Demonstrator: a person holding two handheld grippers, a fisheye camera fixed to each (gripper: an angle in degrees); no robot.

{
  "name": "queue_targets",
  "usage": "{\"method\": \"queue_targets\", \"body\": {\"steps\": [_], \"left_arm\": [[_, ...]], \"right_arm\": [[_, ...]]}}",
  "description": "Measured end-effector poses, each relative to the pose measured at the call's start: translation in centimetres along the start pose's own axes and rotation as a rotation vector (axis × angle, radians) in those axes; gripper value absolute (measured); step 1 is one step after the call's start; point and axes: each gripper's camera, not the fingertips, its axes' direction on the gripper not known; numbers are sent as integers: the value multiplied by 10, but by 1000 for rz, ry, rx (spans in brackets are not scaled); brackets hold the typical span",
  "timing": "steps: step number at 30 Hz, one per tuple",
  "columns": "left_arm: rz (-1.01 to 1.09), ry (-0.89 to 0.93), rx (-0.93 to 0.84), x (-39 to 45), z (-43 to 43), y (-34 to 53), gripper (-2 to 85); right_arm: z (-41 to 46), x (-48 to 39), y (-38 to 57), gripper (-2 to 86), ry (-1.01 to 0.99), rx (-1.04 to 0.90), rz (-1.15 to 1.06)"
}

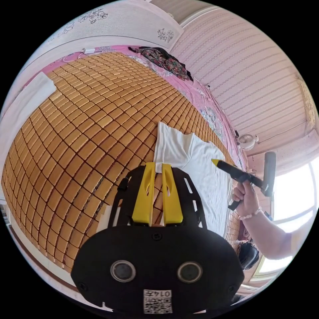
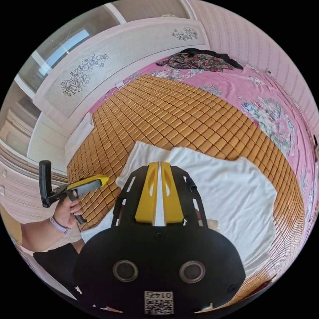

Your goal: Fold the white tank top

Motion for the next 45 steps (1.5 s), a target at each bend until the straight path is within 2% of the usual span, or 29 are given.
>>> {"method": "queue_targets", "body": {"steps": [3, 8, 13, 16, 20, 24, 26, 30, 31, 34, 39, 41, 45], "left_arm": [[125, 0, -32, 37, 8, 18, 39], [432, 64, -190, 147, 73, 65, 40], [629, 200, -329, 264, 156, 120, 48], [758, 274, -415, 346, 216, 156, 52], [926, 300, -432, 455, 294, 203, 50], [950, 365, -468, 524, 366, 229, 62], [945, 281, -483, 554, 411, 247, 78], [1019, 61, -475, 572, 465, 282, 62], [1035, -23, -517, 569, 486, 293, 25], [1079, -56, -463, 557, 483, 297, -4], [869, 47, -315, 472, 419, 251, -9], [778, 26, -307, 420, 405, 236, -9], [759, -61, -363, 373, 419, 236, -8]], "right_arm": [[-41, 46, 93, -4, 75, -4, 196], [-111, 123, 234, 1, 228, -79, 557], [-182, 189, 332, 19, 270, 7, 833], [-204, 208, 355, 28, 228, 74, 878], [-219, 214, 372, 36, 155, 121, 873], [-233, 211, 395, 37, 94, 156, 881], [-241, 212, 407, 37, 60, 173, 891], [-262, 221, 436, 34, 20, 184, 908], [-266, 223, 441, 33, 11, 183, 902], [-274, 228, 448, 27, -10, 183, 887], [-290, 228, 449, 22, -20, 207, 815], [-293, 228, 446, 25, 3, 201, 781], [-289, 243, 424, 45, -37, 184, 732]]}}
